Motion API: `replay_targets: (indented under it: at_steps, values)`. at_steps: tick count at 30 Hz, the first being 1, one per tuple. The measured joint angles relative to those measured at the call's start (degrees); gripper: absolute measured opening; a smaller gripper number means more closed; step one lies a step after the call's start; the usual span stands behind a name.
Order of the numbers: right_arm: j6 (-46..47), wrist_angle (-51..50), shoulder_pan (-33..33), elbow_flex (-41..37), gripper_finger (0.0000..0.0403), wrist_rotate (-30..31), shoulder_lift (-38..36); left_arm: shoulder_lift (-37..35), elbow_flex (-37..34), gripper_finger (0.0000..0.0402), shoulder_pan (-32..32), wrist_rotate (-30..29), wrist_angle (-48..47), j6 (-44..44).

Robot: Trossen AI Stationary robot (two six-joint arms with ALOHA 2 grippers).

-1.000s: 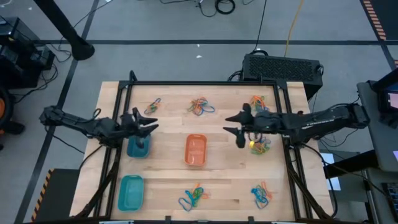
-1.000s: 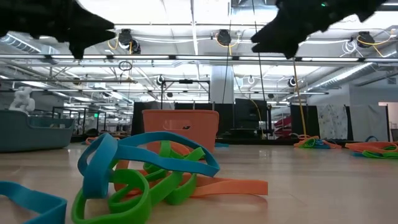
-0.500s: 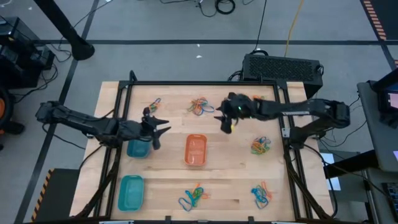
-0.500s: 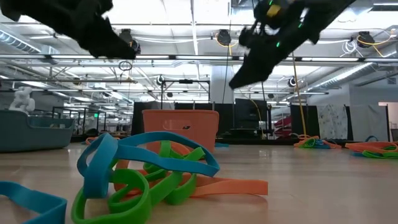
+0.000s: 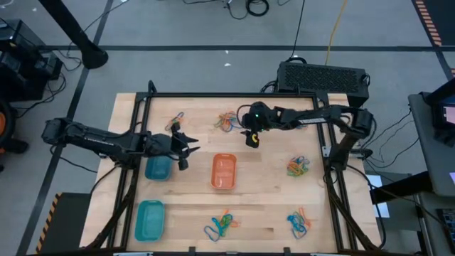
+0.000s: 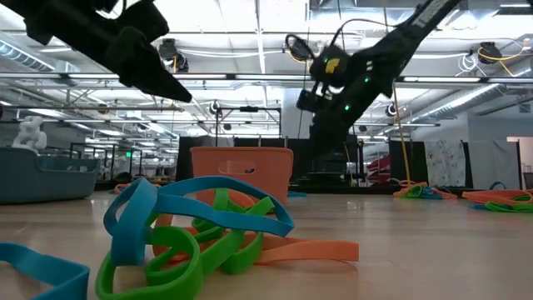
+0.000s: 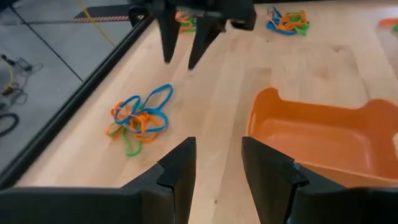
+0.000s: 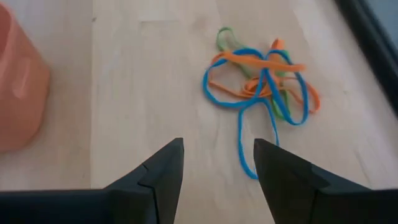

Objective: Sort rubber bands into baskets
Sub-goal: Put the blue rubber band into the orange bin

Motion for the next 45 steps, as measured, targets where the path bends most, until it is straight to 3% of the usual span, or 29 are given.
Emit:
replay_targets:
  at_steps: [3, 9, 14, 19, 25, 29, 35, 45]
  values:
    - [-2.0, 0.3, -2.0, 2.4, 0.0187, -5.6, 4.3, 0.6, 0.0, 0.0138, 2.1, 0.0, 0.6, 1.8]
    - [-5.5, 0.5, -4.9, 7.8, 0.0187, -4.2, 10.1, 0.8, 0.0, 0.0138, 5.7, 5.8, 0.4, 0.6]
    - [-3.0, -1.1, -6.3, 9.2, 0.0187, -8.8, 12.6, 0.8, 0.0, 0.0138, 6.0, 8.8, -0.1, -0.9]
    - [-2.1, -3.1, -5.5, 9.1, 0.0187, -8.5, 14.8, 0.8, -0.1, 0.0138, 4.7, 8.9, -6.2, -3.1]
    - [-0.7, -2.8, -5.3, 9.2, 0.0183, -6.0, 15.8, 0.6, 0.0, 0.0138, 4.6, 8.6, -4.2, -2.8]
    - [2.2, -3.4, -5.3, 9.3, 0.0136, -4.3, 15.9, -0.2, -0.1, 0.0138, 3.6, 8.8, -4.5, -3.9]
    - [5.2, -3.5, -5.5, 9.3, 0.0013, -3.7, 16.0, -6.1, -0.1, 0.0138, 2.3, 7.5, -6.0, -4.3]
    - [3.8, -11.1, -2.1, 8.9, 0.0001, -3.6, 5.9, -18.0, -8.8, 0.0138, -0.1, 4.3, -0.3, -7.4]
